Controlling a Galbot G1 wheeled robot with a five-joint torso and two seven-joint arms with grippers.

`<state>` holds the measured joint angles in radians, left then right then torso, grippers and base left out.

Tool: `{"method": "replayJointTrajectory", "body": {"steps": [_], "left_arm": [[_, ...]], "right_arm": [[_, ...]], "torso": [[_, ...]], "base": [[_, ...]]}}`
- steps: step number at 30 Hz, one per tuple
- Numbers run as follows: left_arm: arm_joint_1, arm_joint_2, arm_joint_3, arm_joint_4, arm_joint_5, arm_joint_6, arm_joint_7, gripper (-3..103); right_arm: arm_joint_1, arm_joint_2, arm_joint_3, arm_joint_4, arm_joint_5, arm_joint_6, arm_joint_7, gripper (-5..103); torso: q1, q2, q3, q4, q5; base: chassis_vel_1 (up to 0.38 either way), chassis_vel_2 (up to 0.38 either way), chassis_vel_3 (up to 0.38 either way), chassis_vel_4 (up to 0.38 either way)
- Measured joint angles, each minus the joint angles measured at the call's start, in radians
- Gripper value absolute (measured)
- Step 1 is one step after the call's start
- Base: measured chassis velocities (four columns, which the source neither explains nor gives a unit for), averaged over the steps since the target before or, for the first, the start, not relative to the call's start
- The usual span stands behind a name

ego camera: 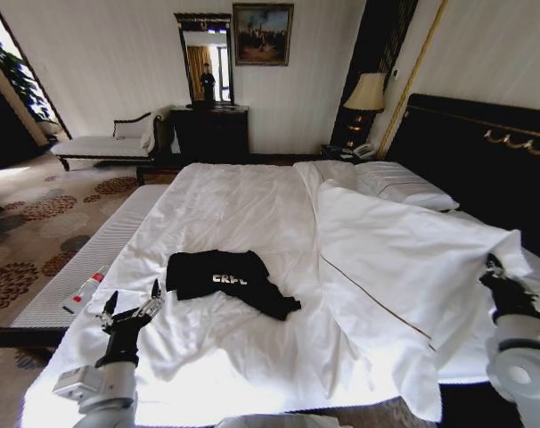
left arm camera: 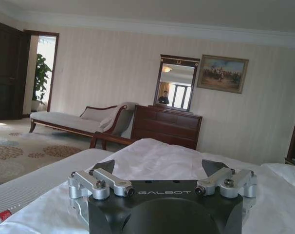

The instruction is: Fold the clothes on the bed.

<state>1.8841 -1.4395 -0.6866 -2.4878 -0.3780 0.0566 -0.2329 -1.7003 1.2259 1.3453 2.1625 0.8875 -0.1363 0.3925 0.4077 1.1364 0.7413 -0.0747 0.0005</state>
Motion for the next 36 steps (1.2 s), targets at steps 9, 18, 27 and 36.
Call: {"method": "replayJointTrajectory", "body": {"steps": [9, 18, 27, 36], "left_arm": [[-0.016, 0.075, -0.033, 0.026, -0.085, -0.050, 0.013, 100], [-0.047, 0.116, -0.033, 0.076, -0.117, -0.085, 0.008, 100], [-0.062, 0.123, -0.038, 0.089, -0.139, -0.091, -0.003, 100], [-0.075, 0.118, -0.030, 0.110, -0.135, -0.089, -0.007, 100]], "right_arm": [[-0.092, 0.085, 0.093, -0.097, 0.001, 0.056, 0.155, 2], [-0.090, 0.098, 0.095, -0.360, -0.093, 0.193, 0.218, 2], [-0.063, 0.103, 0.054, -0.512, -0.083, 0.212, 0.259, 2], [-0.062, 0.109, 0.052, -0.531, -0.100, 0.173, 0.365, 18]], "torso": [[0.000, 0.000, 0.000, 0.0006, -0.0005], [0.000, 0.000, 0.000, 0.0018, -0.0002], [0.000, 0.000, 0.000, 0.0017, -0.0003], [0.000, 0.000, 0.000, -0.0040, -0.0012]], "base": [[0.000, 0.000, 0.000, 0.000], [0.000, 0.000, 0.000, 0.000], [0.000, 0.000, 0.000, 0.000], [-0.008, -0.018, -0.015, -0.010]]}}
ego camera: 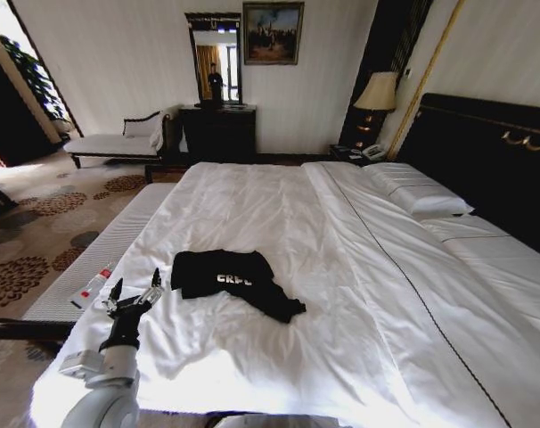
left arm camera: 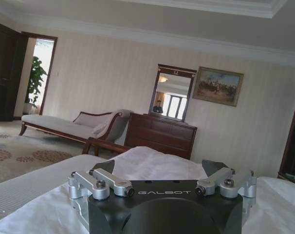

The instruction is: Fold the clothes on the bed.

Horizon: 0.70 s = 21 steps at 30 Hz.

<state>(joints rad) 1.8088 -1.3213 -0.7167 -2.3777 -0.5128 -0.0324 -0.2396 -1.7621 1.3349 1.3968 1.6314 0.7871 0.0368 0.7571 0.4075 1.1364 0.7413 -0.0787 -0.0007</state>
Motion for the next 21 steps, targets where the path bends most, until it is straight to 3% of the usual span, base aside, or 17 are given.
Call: {"method": "replayJointTrajectory", "body": {"steps": [2, 4, 6, 7, 11, 13, 16, 18, 19, 21], "left_arm": [[0.002, 0.000, 0.000, 0.000, 0.001, 0.000, 0.000, 100], [0.014, -0.001, -0.005, 0.000, 0.003, -0.007, 0.000, 100], [0.019, 0.000, -0.011, 0.000, 0.003, -0.011, 0.000, 100], [0.019, 0.000, -0.011, 0.000, 0.003, -0.011, 0.000, 100], [0.027, -0.013, -0.015, -0.004, 0.008, -0.015, -0.001, 100], [0.029, -0.016, -0.013, -0.005, 0.011, -0.016, -0.002, 100], [0.041, -0.029, -0.005, -0.016, 0.023, -0.019, -0.002, 100], [0.043, -0.030, -0.005, -0.018, 0.024, -0.019, -0.002, 100], [0.047, -0.031, -0.004, -0.025, 0.027, -0.020, -0.002, 100], [0.051, -0.032, -0.004, -0.033, 0.031, -0.020, -0.002, 100]], "right_arm": [[-0.001, 0.002, 0.004, 0.011, -0.005, -0.001, 0.004, 18], [-0.006, 0.010, 0.032, 0.080, -0.053, -0.007, 0.024, 28], [-0.012, 0.013, 0.063, 0.132, -0.094, -0.017, 0.046, 34], [-0.012, 0.013, 0.063, 0.132, -0.094, -0.017, 0.046, 34], [-0.058, 0.006, 0.165, 0.293, -0.093, -0.061, 0.088, 56], [-0.067, 0.004, 0.178, 0.325, -0.077, -0.062, 0.081, 56], [-0.093, 0.007, 0.204, 0.486, -0.007, -0.056, -0.003, 72], [-0.095, 0.010, 0.204, 0.511, 0.004, -0.055, -0.022, 72], [-0.099, 0.022, 0.195, 0.594, 0.038, -0.053, -0.086, 83], [-0.102, 0.037, 0.164, 0.669, 0.058, -0.053, -0.154, 88]], "torso": [[0.000, 0.000, 0.000, 0.0001, 0.0001], [0.000, 0.000, 0.000, 0.0034, 0.0005], [0.000, 0.000, 0.000, 0.0044, 0.0003], [0.000, 0.000, 0.000, 0.0044, 0.0003], [0.000, 0.000, 0.000, 0.0036, 0.0002], [0.000, 0.000, 0.000, 0.0035, 0.0002], [0.000, 0.000, 0.000, 0.0046, 0.0004], [0.000, 0.000, 0.000, 0.0045, 0.0004], [0.000, 0.000, 0.000, 0.0044, 0.0003], [0.000, 0.000, 0.000, 0.0044, 0.0003]], "base": [[-0.063, -0.042, -0.081, -0.064], [0.004, -0.026, -0.050, 0.017], [0.000, 0.000, 0.000, 0.000], [0.000, 0.000, 0.000, 0.000], [0.000, 0.000, 0.000, 0.000], [0.000, 0.000, 0.000, 0.000], [0.000, 0.000, 0.000, 0.000], [0.000, 0.000, 0.000, 0.000], [0.000, 0.000, 0.000, 0.000], [0.000, 0.000, 0.000, 0.000]]}}
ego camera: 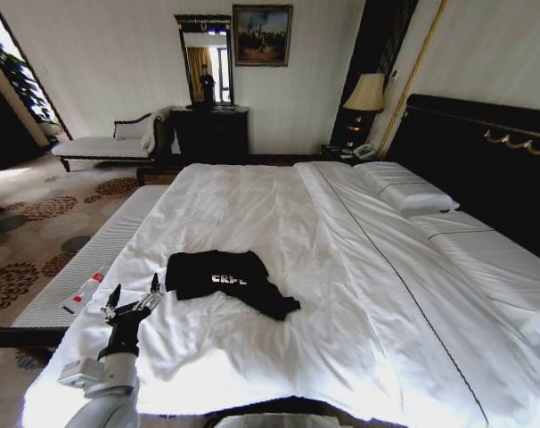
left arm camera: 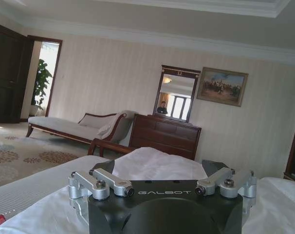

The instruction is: Fold the clothes on the bed.

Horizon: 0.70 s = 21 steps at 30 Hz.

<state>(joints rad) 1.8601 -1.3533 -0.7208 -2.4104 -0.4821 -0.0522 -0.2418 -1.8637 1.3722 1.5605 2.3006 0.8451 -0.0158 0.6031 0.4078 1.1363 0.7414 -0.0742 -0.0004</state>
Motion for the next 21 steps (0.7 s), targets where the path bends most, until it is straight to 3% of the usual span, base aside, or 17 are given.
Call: {"method": "replayJointTrajectory", "body": {"steps": [3, 6, 8, 9, 11, 13, 17, 18, 21], "left_arm": [[0.004, -0.001, 0.000, -0.009, 0.002, 0.000, 0.000, 100], [0.013, 0.002, -0.002, -0.028, 0.002, 0.003, 0.004, 100], [0.014, 0.004, -0.003, -0.030, 0.002, 0.005, 0.005, 100], [0.015, 0.010, -0.008, -0.034, 0.002, 0.009, 0.012, 100], [0.017, 0.015, -0.010, -0.036, 0.005, 0.012, 0.021, 100], [0.019, 0.017, -0.010, -0.037, 0.007, 0.012, 0.027, 100], [0.039, 0.032, 0.009, -0.061, 0.023, -0.018, 0.106, 100], [0.039, 0.032, 0.009, -0.061, 0.023, -0.018, 0.106, 100], [0.039, 0.037, 0.028, -0.079, 0.047, -0.034, 0.166, 100]], "right_arm": [[-0.001, 0.012, -0.041, 0.067, 0.004, 0.003, -0.078, 97], [0.006, 0.013, -0.133, 0.173, 0.013, 0.035, -0.291, 100], [0.010, 0.009, -0.152, 0.186, 0.013, 0.043, -0.325, 100], [0.026, -0.004, -0.211, 0.206, 0.005, 0.059, -0.404, 100], [0.035, -0.011, -0.266, 0.212, 0.001, 0.068, -0.482, 100], [0.035, -0.011, -0.285, 0.212, 0.001, 0.071, -0.510, 100], [0.011, -0.004, -0.459, 0.194, -0.052, 0.136, -0.702, 100], [0.011, -0.004, -0.459, 0.194, -0.052, 0.136, -0.702, 100], [-0.020, -0.001, -0.554, 0.141, -0.135, 0.171, -0.816, 100]], "torso": [[0.000, 0.000, 0.000, -0.0001, 0.0003], [0.000, 0.000, 0.000, -0.0001, 0.0003], [0.000, 0.000, 0.000, -0.0001, 0.0002], [0.000, 0.000, 0.000, 0.0002, 0.0001], [0.000, 0.000, 0.000, 0.0001, 0.0001], [0.000, 0.000, 0.000, 0.0001, 0.0001], [0.000, 0.000, 0.000, 0.0001, 0.0004], [0.000, 0.000, 0.000, 0.0001, 0.0004], [0.000, 0.000, 0.000, -0.0002, 0.0003]], "base": [[0.000, 0.000, 0.000, 0.000], [0.000, 0.000, 0.000, 0.000], [0.000, 0.000, 0.000, 0.000], [0.000, 0.000, 0.000, 0.000], [0.000, 0.000, 0.000, 0.000], [0.000, 0.000, 0.000, 0.000], [0.000, 0.000, 0.000, 0.000], [0.000, 0.000, 0.000, 0.000], [0.000, 0.000, 0.000, 0.000]]}}
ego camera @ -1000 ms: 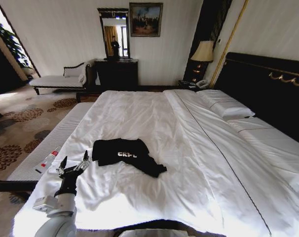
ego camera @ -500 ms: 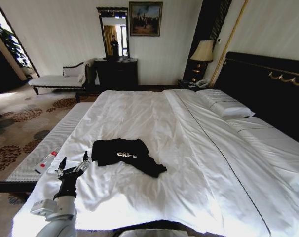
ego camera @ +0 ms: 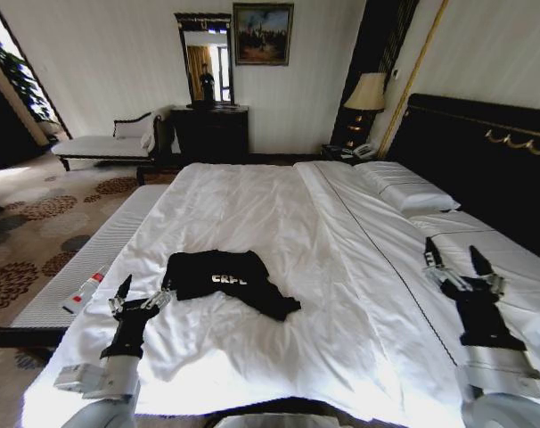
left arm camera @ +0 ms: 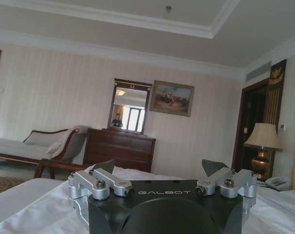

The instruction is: Fold the clothes on the bed.

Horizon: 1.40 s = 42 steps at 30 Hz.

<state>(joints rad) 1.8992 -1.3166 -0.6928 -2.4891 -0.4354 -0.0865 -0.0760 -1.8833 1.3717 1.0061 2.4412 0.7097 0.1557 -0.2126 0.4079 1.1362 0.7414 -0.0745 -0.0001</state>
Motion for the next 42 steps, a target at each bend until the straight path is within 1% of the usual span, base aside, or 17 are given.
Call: {"method": "replayJointTrajectory", "body": {"steps": [2, 5, 6, 9, 10, 11, 14, 17, 21, 22, 24, 31, 34, 36, 38, 40, 42], "left_arm": [[0.000, 0.000, 0.007, -0.003, 0.018, -0.005, 0.012, 100], [0.012, -0.002, 0.040, -0.005, 0.100, -0.022, 0.025, 100], [0.012, -0.002, 0.040, -0.005, 0.100, -0.022, 0.025, 100], [0.039, -0.007, 0.083, 0.000, 0.163, -0.029, 0.026, 100], [0.044, -0.009, 0.089, 0.002, 0.180, -0.032, 0.026, 100], [0.053, -0.015, 0.094, 0.010, 0.218, -0.042, 0.026, 100], [0.063, -0.021, 0.096, 0.016, 0.246, -0.056, 0.026, 100], [0.075, -0.027, 0.100, 0.015, 0.231, -0.058, 0.025, 100], [0.086, -0.042, 0.123, -0.003, 0.164, -0.028, 0.032, 100], [0.085, -0.054, 0.141, -0.007, 0.122, 0.003, 0.039, 100], [0.088, -0.070, 0.156, -0.006, 0.106, 0.023, 0.048, 100], [0.146, -0.104, 0.133, -0.011, 0.069, 0.018, 0.108, 100], [0.178, -0.151, 0.115, -0.011, -0.008, 0.019, 0.122, 100], [0.181, -0.159, 0.115, -0.011, -0.010, 0.019, 0.122, 100], [0.182, -0.178, 0.117, -0.011, 0.038, 0.009, 0.121, 100], [0.183, -0.176, 0.119, -0.011, 0.081, 0.006, 0.120, 100], [0.180, -0.168, 0.119, -0.011, 0.090, 0.008, 0.120, 100]], "right_arm": [[-0.007, -0.001, -0.024, -0.015, -0.036, 0.005, -0.014, 100], [-0.019, -0.008, -0.075, -0.058, -0.167, 0.013, -0.027, 100], [-0.019, -0.008, -0.075, -0.058, -0.167, 0.013, -0.027, 100], [-0.023, -0.014, -0.103, -0.089, -0.286, 0.006, 0.027, 100], [-0.021, -0.014, -0.104, -0.096, -0.300, 0.013, 0.031, 100], [-0.011, -0.014, -0.104, -0.113, -0.330, 0.051, 0.033, 100], [-0.003, -0.012, -0.102, -0.124, -0.358, 0.082, 0.033, 100], [-0.005, -0.011, -0.105, -0.125, -0.366, 0.087, 0.044, 100], [0.013, -0.026, -0.118, -0.128, -0.358, 0.086, 0.056, 100], [0.039, -0.037, -0.132, -0.141, -0.353, 0.084, 0.059, 100], [0.063, -0.044, -0.153, -0.159, -0.351, 0.082, 0.065, 100], [0.110, -0.042, -0.208, -0.192, -0.350, 0.091, 0.075, 100], [0.142, -0.036, -0.224, -0.197, -0.374, 0.101, 0.060, 100], [0.146, -0.037, -0.227, -0.197, -0.380, 0.103, 0.057, 100], [0.148, -0.038, -0.230, -0.193, -0.382, 0.106, 0.052, 100], [0.136, -0.046, -0.230, -0.178, -0.346, 0.100, 0.052, 100], [0.129, -0.053, -0.229, -0.172, -0.326, 0.093, 0.055, 100]], "torso": [[0.000, 0.000, 0.000, 0.0000, 0.0001], [0.000, 0.000, 0.000, 0.0001, 0.0002], [0.000, 0.000, 0.000, 0.0001, 0.0002], [0.000, 0.000, 0.000, 0.0001, 0.0002], [0.000, 0.000, 0.000, 0.0001, 0.0001], [0.000, 0.000, 0.000, 0.0001, 0.0001], [0.000, 0.000, 0.000, 0.0003, 0.0002], [0.000, 0.000, 0.000, 0.0000, 0.0001], [0.000, 0.000, 0.000, 0.0001, 0.0001], [0.000, 0.000, 0.000, 0.0002, 0.0002], [0.000, 0.000, 0.000, 0.0003, 0.0001], [0.000, 0.000, 0.000, 0.0002, 0.0003], [0.000, 0.000, 0.000, 0.0003, 0.0001], [0.000, 0.000, 0.000, 0.0003, 0.0001], [0.000, 0.000, 0.000, 0.0002, 0.0003], [0.000, 0.000, 0.000, 0.0002, 0.0002], [0.000, 0.000, 0.000, 0.0002, 0.0002]], "base": [[0.000, 0.000, 0.000, 0.000], [0.000, 0.000, 0.000, 0.000], [0.000, 0.000, 0.000, 0.000], [0.000, 0.000, 0.000, 0.000], [0.000, 0.000, 0.000, 0.000], [0.000, 0.000, 0.000, 0.000], [0.000, 0.000, 0.000, 0.000], [0.000, 0.000, 0.000, 0.000], [0.000, 0.000, 0.000, 0.000], [0.000, 0.000, 0.000, 0.000], [0.000, 0.000, 0.000, 0.000], [0.000, 0.000, 0.000, 0.000], [0.000, 0.000, 0.000, 0.000], [0.000, 0.000, 0.000, 0.000], [0.000, 0.000, 0.000, 0.000], [0.000, 0.000, 0.000, 0.000], [0.000, 0.000, 0.000, 0.000]]}}
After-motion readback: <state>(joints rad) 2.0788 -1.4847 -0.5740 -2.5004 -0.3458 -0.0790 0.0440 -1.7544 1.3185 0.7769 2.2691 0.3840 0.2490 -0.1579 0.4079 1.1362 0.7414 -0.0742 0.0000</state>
